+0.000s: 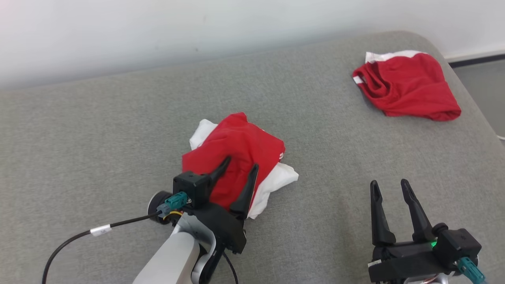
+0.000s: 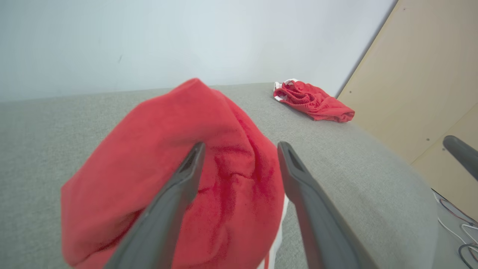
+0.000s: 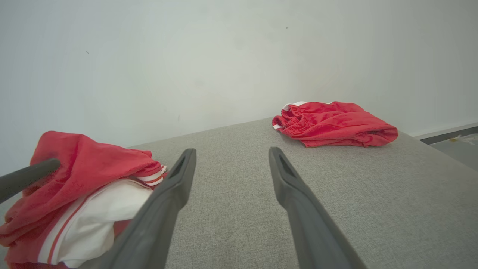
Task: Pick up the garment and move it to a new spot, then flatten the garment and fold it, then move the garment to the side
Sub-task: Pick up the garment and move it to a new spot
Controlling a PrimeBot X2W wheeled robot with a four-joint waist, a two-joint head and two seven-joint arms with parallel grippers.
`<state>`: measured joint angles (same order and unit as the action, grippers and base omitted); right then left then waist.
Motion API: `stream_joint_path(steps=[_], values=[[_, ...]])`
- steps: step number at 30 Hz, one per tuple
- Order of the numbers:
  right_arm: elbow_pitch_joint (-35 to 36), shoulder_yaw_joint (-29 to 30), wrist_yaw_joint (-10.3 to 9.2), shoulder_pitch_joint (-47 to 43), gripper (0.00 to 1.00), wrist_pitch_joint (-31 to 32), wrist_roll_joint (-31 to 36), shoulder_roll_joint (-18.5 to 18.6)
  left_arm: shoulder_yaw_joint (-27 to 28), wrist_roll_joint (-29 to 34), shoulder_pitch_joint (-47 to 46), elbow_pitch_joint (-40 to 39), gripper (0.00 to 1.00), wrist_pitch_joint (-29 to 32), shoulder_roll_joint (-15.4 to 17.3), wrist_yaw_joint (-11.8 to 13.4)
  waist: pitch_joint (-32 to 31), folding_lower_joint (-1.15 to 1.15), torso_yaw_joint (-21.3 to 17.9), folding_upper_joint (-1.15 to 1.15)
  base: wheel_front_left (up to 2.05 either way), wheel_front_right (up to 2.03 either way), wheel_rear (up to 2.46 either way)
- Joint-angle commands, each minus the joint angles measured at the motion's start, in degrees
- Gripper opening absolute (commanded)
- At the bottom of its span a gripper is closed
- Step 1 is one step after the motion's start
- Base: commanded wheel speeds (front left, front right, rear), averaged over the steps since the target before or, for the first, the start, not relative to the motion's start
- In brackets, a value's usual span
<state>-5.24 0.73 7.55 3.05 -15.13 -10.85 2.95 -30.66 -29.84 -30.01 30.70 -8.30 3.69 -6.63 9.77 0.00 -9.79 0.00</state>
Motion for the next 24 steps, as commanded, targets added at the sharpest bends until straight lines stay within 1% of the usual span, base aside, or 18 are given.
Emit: stream_joint_path(steps=[1, 7, 12, 15, 18, 22, 24], values=[[0.1, 0.2, -0.15, -1.0, 1.00, 0.0, 0.4, -0.1, -0.1, 1.0, -0.7, 0.0, 1.00, -1.4, 0.0, -0.4, -1.5, 0.00, 1.5, 0.00, 0.00, 0.00, 0.00], [0.5, 0.7, -0.15, -2.4, 1.00, 0.0, 0.2, -0.2, 1.7, 1.5, 1.4, -1.8, 1.00, -5.3, 2.4, 0.7, -4.0, 0.00, 4.1, 0.00, 0.00, 0.00, 0.00], [0.7, 1.0, -0.15, -3.7, 1.00, 0.0, 0.3, -0.1, 5.1, 2.4, 5.4, -4.4, 1.00, -6.7, 5.7, 2.7, -5.7, 0.00, 6.3, 0.00, 0.00, 0.00, 0.00], [1.0, 1.2, -0.15, -4.5, 1.00, 0.0, 0.2, -0.1, 7.0, 5.0, 8.6, -7.3, 1.00, -6.9, 8.3, 4.3, -6.3, 0.00, 7.6, 0.00, 0.00, 0.00, 0.00], [1.1, 1.4, -0.15, -5.1, 1.00, 0.0, 0.1, -0.1, 9.9, 7.3, 12.6, -11.1, 1.00, -6.9, 10.0, 5.5, -6.8, 0.00, 8.9, 0.00, 0.00, 0.00, 0.00], [1.1, 1.4, -0.15, -5.6, 1.00, 0.0, 0.0, -0.1, 13.8, 10.5, 17.7, -15.5, 1.00, -6.9, 10.7, 6.5, -7.3, 0.00, 10.3, 0.00, 0.00, 0.00, 0.00], [1.1, 1.5, -0.15, -5.5, 1.00, 0.0, -0.1, -0.1, 16.0, 11.7, 20.2, -17.8, 1.00, -6.9, 9.9, 7.0, -7.4, 0.00, 10.9, 0.00, 0.00, 0.00, 0.00]])
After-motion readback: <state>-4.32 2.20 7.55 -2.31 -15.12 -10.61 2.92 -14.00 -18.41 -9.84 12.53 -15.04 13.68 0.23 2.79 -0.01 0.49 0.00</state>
